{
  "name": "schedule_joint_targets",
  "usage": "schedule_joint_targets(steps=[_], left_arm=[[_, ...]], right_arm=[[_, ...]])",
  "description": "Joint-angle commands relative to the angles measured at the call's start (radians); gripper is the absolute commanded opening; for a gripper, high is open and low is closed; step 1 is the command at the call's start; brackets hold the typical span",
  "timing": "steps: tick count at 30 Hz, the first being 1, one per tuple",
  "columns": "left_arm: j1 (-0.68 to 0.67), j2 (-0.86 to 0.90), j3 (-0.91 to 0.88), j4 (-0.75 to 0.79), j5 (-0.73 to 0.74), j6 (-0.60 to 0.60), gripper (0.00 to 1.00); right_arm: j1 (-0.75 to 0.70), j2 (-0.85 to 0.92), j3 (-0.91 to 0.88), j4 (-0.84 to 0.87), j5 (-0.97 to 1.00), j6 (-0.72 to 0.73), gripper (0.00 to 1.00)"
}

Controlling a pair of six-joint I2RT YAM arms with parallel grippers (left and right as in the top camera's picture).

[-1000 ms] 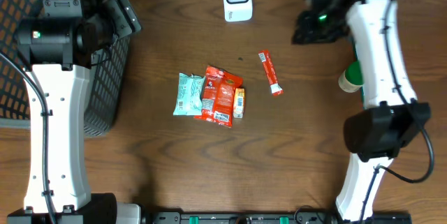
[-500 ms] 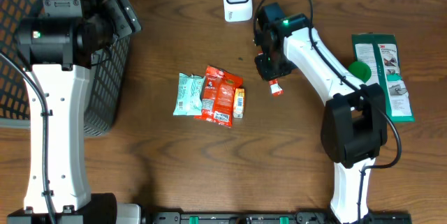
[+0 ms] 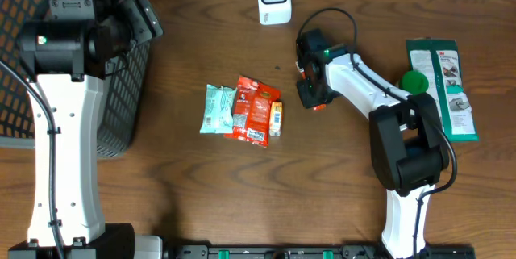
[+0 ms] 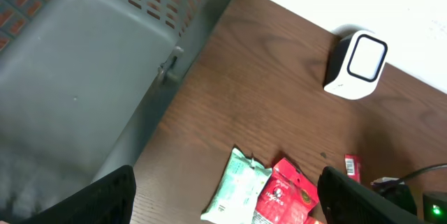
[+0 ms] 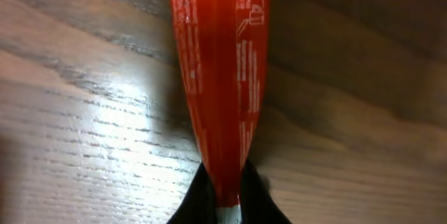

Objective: Scan the item barcode
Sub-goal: 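Grasp the red tube with the right gripper and lift it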

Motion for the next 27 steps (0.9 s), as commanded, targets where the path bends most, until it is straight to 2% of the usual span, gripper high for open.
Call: schedule_joint_targets(steps=[1, 8, 12, 15, 20, 23, 27], left_arm=[[0.002, -0.001, 0.005, -0.002, -0.003, 0.006, 0.84], [0.002, -0.001, 0.005, -0.002, -0.003, 0.006, 0.84], [0.002, -0.001, 0.005, -0.002, -0.003, 0.006, 0.84], [0.002, -0.001, 0.005, -0.002, -0.003, 0.006, 0.84], [0.002, -0.001, 0.005, -0.002, -0.003, 0.006, 0.84], [0.002, -0.001, 0.005, -0.002, -0.003, 0.006, 0.84], [0.002, -0.001, 0.005, -0.002, -0.003, 0.006, 0.84]], right_arm=[[-0.004, -0.035, 0.031, -0.038, -0.075, -0.007, 0.01], [-0.063, -0.183, 0.04, -0.026, -0.491, -0.084, 0.01], [-0.091, -0.199, 0.04, -0.051, -0.598, -0.089, 0.01], [-0.106, -0.197, 0.037, -0.072, -0.819, -0.153, 0.01], [-0.131, -0.197, 0.037, -0.021, -1.041, -0.168, 0.01], [-0.143, -0.195, 0.036, 0.05, -1.136, -0.105, 0.01], [-0.144, -0.188, 0.036, 0.238, -1.255, 0.122, 0.01]])
